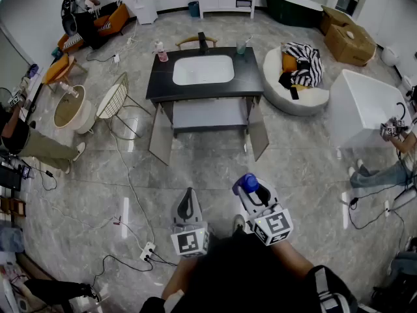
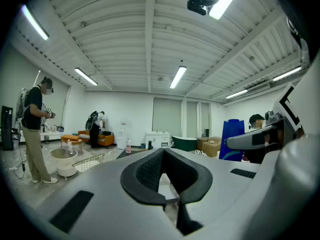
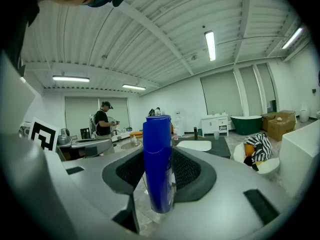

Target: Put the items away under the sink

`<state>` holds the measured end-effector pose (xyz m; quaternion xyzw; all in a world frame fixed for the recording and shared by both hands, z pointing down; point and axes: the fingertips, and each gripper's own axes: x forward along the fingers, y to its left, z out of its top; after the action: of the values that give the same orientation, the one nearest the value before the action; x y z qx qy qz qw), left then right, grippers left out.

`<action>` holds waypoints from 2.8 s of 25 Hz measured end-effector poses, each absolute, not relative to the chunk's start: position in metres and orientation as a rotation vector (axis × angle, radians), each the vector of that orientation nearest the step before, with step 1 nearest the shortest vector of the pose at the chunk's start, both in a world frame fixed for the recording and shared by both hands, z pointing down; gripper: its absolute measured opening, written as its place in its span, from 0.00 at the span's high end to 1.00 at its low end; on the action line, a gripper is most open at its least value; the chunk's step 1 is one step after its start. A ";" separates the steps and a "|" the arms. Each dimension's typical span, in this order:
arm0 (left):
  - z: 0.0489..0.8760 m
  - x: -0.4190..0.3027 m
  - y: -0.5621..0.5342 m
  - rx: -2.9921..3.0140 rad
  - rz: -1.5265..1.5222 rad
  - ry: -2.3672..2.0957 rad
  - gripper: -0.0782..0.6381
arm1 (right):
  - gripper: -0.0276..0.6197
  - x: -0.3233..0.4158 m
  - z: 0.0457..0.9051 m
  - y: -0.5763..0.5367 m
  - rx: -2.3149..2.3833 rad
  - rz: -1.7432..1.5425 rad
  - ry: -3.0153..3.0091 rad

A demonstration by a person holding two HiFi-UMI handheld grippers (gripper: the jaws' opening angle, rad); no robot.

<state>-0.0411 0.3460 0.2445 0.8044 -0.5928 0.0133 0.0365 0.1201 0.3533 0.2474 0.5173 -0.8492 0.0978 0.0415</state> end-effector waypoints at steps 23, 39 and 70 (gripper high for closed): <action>0.241 0.014 0.325 2.458 0.053 -1.863 0.87 | 0.72 0.157 0.266 0.329 1.491 0.327 -2.654; 0.266 -0.001 0.241 2.372 0.082 -1.947 0.87 | 0.72 0.126 0.304 0.233 1.288 0.262 -2.687; 0.346 -0.081 -0.050 2.204 -0.006 -2.049 0.87 | 0.72 0.036 0.396 -0.107 1.159 0.189 -2.713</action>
<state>-0.0814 -0.0496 0.3464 0.7308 -0.6794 -0.0019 0.0662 0.0364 -0.1071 0.3961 0.3904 -0.9138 0.0638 0.0926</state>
